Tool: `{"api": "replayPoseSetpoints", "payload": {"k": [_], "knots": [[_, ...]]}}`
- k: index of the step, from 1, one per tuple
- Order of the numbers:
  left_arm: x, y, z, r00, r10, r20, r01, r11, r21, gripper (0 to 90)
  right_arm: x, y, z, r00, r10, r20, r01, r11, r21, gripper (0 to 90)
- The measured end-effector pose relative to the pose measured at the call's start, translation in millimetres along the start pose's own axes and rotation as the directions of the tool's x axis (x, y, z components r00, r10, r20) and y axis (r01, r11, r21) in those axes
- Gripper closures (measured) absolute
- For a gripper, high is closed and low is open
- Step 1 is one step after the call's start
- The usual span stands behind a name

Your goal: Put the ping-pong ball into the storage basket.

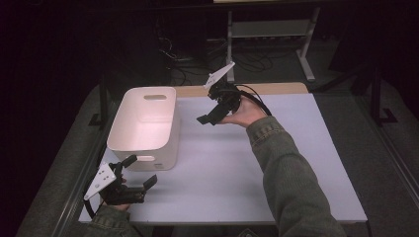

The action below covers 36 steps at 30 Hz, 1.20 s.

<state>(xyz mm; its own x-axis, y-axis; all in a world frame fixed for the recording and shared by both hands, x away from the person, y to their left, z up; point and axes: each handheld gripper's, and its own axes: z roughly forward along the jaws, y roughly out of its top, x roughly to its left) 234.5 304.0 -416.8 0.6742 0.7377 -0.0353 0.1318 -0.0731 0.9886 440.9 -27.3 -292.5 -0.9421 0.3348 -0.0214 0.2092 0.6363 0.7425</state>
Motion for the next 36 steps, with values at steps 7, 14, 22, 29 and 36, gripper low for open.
{"api": "replayPoseSetpoints", "payload": {"k": [7,14,22,29,36], "knots": [[0.2,-0.1,0.1,1.0000,-0.001,-0.001,0.001,1.0000,-0.002,0.2,-2.2,-14.1,-4.3,0.9996,0.029,0.005,-0.029,0.999,-0.016,0.0],[0.0,0.1,0.2,1.0000,0.001,-0.001,-0.001,1.0000,0.000,0.2,-4.9,-27.2,-9.9,0.9987,0.050,0.014,-0.050,0.998,-0.031,0.0],[-0.2,0.2,0.6,1.0000,0.001,-0.003,-0.001,1.0000,0.000,0.2,-5.4,-38.9,-17.6,0.9974,0.065,0.029,-0.064,0.997,-0.050,0.0],[-0.2,0.1,0.5,1.0000,0.001,-0.004,-0.001,1.0000,-0.001,0.2,-3.3,-44.9,-25.8,0.9969,0.065,0.044,-0.063,0.996,-0.058,0.0],[-0.1,0.1,0.6,1.0000,0.000,-0.006,0.000,1.0000,-0.002,0.2,-1.6,-56.0,-38.1,0.9952,0.078,0.060,-0.072,0.993,-0.098,0.0]]}}
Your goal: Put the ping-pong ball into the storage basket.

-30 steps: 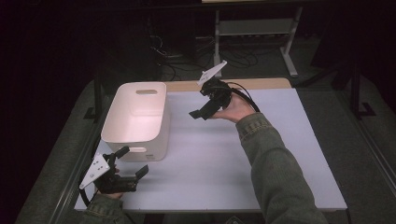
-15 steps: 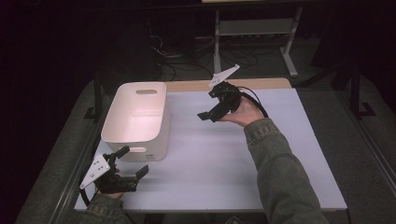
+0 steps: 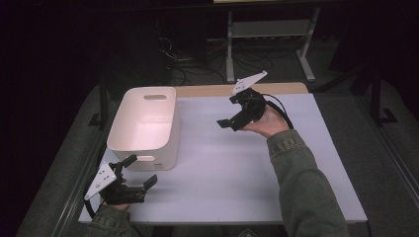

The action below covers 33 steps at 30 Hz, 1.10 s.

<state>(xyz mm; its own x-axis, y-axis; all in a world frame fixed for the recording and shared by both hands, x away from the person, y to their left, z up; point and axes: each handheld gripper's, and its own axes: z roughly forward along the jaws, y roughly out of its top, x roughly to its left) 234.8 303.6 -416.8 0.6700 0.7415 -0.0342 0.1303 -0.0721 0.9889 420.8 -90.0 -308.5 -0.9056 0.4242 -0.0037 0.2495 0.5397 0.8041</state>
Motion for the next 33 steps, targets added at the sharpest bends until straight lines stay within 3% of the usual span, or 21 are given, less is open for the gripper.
{"api": "replayPoseSetpoints", "payload": {"k": [10,22,33], "knots": [[-0.1,0.1,-0.1,1.0000,0.003,0.001,-0.003,1.0000,0.001,0.2,3.5,-15.7,-15.0,0.9989,0.009,0.047,-0.008,1.000,-0.020,0.0],[0.4,0.3,-0.6,1.0000,0.002,-0.001,-0.002,1.0000,0.000,0.2,2.4,-43.5,-30.2,0.9941,0.061,0.090,-0.055,0.997,-0.060,0.0],[0.4,0.5,-0.2,1.0000,0.000,0.000,0.000,1.0000,-0.004,0.2,6.4,-68.0,-45.1,0.9890,0.094,0.114,-0.078,0.988,-0.134,0.0]]}}
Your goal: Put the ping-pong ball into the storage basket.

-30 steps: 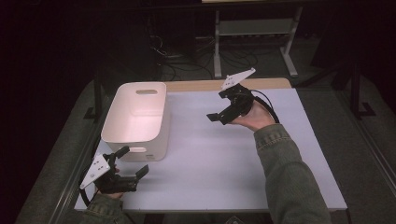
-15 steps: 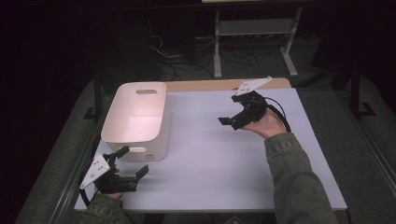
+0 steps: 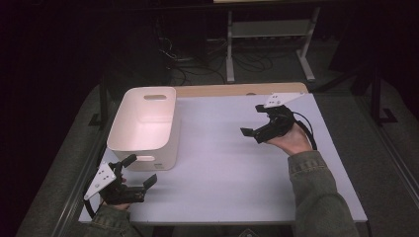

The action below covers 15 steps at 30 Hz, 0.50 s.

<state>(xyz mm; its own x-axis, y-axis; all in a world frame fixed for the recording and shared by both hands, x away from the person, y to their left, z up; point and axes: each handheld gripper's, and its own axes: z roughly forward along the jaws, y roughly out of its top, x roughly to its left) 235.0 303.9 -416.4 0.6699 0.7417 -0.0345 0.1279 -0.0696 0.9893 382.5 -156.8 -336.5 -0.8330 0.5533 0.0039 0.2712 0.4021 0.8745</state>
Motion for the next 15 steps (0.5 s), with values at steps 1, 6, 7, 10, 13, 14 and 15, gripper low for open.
{"api": "replayPoseSetpoints", "payload": {"k": [1,6,7,10,13,14,15], "knots": [[0.0,0.0,0.1,1.0000,0.001,0.000,-0.001,1.0000,0.003,0.2,0.5,-3.7,-0.9,1.0000,0.004,0.003,-0.004,1.000,0.002,0.0],[0.2,0.1,-0.4,1.0000,0.000,-0.003,0.000,1.0000,-0.003,0.2,2.6,-11.5,-3.3,0.9999,-0.003,0.016,0.003,1.000,0.015,0.0],[0.1,0.2,-0.8,1.0000,-0.001,-0.003,0.001,1.0000,-0.006,0.2,2.6,-11.5,-3.3,0.9999,-0.003,0.016,0.003,1.000,0.015,0.0],[0.1,0.6,-1.7,1.0000,-0.004,-0.004,0.004,0.9999,-0.010,0.3,1.8,-18.5,-5.9,0.9998,0.009,0.020,-0.010,1.000,0.008,0.0],[0.6,0.3,-1.5,1.0000,-0.005,-0.006,0.005,1.0000,-0.008,0.2,3.1,-23.5,-6.9,0.9995,0.017,0.025,-0.018,1.000,0.013,0.0],[0.5,0.3,-1.6,1.0000,-0.005,-0.006,0.005,1.0000,-0.008,0.2,3.5,-25.3,-7.4,0.9993,0.015,0.034,-0.016,1.000,0.014,0.0],[0.2,0.3,-1.6,1.0000,-0.006,-0.004,0.005,0.9999,-0.009,0.2,3.8,-27.1,-8.2,0.9989,0.015,0.045,-0.015,1.000,0.015,0.0]]}}
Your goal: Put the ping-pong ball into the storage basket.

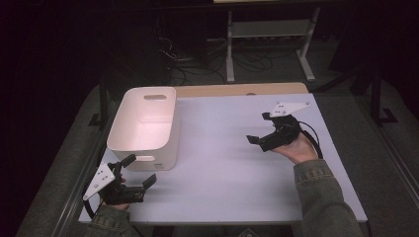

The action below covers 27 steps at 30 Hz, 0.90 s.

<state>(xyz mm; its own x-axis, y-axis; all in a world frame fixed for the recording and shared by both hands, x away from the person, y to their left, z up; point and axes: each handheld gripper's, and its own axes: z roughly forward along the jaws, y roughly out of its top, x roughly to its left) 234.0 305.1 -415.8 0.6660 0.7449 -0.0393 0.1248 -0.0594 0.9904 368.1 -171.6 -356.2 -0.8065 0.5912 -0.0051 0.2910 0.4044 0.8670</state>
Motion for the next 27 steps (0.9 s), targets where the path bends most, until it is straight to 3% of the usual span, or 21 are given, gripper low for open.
{"api": "replayPoseSetpoints", "payload": {"k": [15,27], "knots": [[-0.5,0.7,-1.0,1.0000,0.003,0.009,-0.003,1.0000,-0.009,0.2,-1.7,-32.1,-7.0,0.9968,0.073,0.034,-0.072,0.997,-0.016,0.0],[-0.2,0.5,-1.0,1.0000,0.002,-0.001,-0.002,1.0000,-0.002,0.2,4.5,-45.7,-17.5,0.9940,0.090,0.063,-0.088,0.996,-0.034,0.0]]}}
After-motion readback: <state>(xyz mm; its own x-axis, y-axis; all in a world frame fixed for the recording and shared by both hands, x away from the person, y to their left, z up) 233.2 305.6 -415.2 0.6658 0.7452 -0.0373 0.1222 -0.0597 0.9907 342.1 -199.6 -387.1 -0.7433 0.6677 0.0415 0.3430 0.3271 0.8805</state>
